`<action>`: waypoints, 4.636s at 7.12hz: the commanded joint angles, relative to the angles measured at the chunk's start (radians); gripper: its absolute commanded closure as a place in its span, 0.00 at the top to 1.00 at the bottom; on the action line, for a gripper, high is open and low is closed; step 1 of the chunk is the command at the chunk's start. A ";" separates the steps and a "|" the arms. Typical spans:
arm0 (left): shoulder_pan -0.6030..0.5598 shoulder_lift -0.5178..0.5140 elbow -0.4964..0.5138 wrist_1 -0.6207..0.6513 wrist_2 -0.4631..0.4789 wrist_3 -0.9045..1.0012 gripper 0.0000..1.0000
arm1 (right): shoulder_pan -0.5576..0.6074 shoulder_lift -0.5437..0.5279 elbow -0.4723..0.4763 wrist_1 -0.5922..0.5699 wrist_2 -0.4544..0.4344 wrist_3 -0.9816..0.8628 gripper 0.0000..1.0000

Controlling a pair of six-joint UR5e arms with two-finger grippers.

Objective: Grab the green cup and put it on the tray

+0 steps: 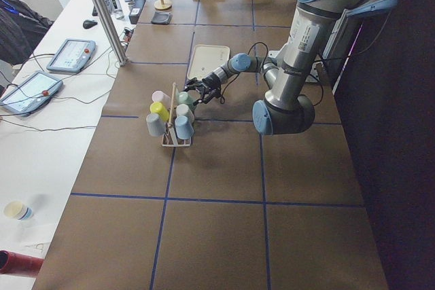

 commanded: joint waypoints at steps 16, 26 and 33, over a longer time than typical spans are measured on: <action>-0.050 0.002 0.007 -0.064 0.000 0.003 0.62 | 0.000 0.003 -0.017 0.002 0.001 -0.002 1.00; -0.047 0.006 -0.114 0.094 0.006 0.001 0.66 | 0.001 0.003 -0.017 0.002 -0.001 0.000 1.00; -0.096 0.017 -0.423 0.108 -0.001 0.092 0.66 | 0.000 0.003 -0.018 0.002 0.001 0.000 1.00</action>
